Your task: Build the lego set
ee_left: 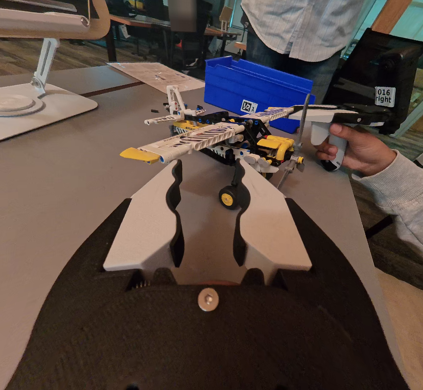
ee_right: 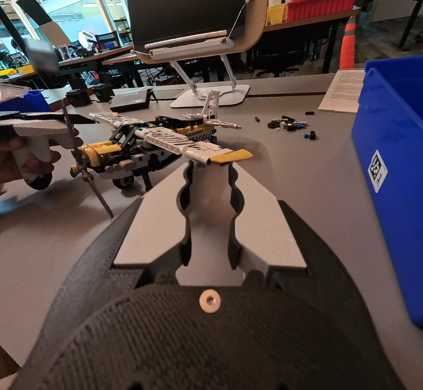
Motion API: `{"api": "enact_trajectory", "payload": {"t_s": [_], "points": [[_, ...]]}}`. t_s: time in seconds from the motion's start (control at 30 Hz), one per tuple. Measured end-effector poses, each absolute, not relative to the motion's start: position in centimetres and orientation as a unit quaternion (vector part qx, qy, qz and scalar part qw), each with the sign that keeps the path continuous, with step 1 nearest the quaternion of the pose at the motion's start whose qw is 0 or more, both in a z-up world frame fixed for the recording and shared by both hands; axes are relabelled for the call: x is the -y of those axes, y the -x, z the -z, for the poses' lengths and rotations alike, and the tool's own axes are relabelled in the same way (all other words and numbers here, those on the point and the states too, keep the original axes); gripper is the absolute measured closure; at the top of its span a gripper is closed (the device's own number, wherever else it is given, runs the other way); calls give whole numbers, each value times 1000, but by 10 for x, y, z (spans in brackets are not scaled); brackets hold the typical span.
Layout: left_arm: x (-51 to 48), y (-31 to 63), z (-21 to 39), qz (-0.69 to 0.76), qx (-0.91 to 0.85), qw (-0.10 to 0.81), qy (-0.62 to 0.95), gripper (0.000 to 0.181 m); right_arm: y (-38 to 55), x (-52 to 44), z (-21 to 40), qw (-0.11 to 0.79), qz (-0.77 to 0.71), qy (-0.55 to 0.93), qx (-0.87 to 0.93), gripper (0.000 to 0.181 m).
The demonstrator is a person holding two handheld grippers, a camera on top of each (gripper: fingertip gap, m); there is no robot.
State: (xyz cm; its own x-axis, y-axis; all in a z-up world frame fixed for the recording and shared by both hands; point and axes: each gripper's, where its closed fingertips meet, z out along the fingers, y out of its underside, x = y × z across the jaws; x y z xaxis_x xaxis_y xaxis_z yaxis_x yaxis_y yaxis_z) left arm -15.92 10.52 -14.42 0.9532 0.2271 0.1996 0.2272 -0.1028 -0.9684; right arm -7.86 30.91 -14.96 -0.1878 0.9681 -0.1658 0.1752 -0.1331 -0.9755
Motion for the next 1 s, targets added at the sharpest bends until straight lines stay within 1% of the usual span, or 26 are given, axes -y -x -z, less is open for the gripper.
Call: {"api": "enact_trajectory", "payload": {"t_s": [0.07, 0.63, 0.77, 0.8, 0.83, 0.93, 1.0], "points": [[-105, 160, 144, 1, 155, 653, 741, 139, 78, -309, 149, 365, -546, 521, 545, 155], [-102, 167, 146, -30, 158, 648, 745, 139, 76, -301, 143, 387, -546, 502, 548, 155], [-103, 166, 146, -19, 159, 648, 744, 138, 74, -291, 136, 381, -546, 495, 559, 147], [-104, 163, 144, -15, 155, 653, 741, 138, 73, -288, 133, 383, -545, 490, 562, 148], [-105, 161, 142, -13, 152, 658, 737, 139, 72, -283, 130, 382, -548, 482, 567, 155], [-108, 158, 145, -16, 147, 651, 744, 138, 71, -280, 128, 392, -530, 484, 575, 153], [-109, 157, 146, -16, 146, 649, 747, 136, 71, -279, 131, 397, -512, 480, 592, 145]]}}
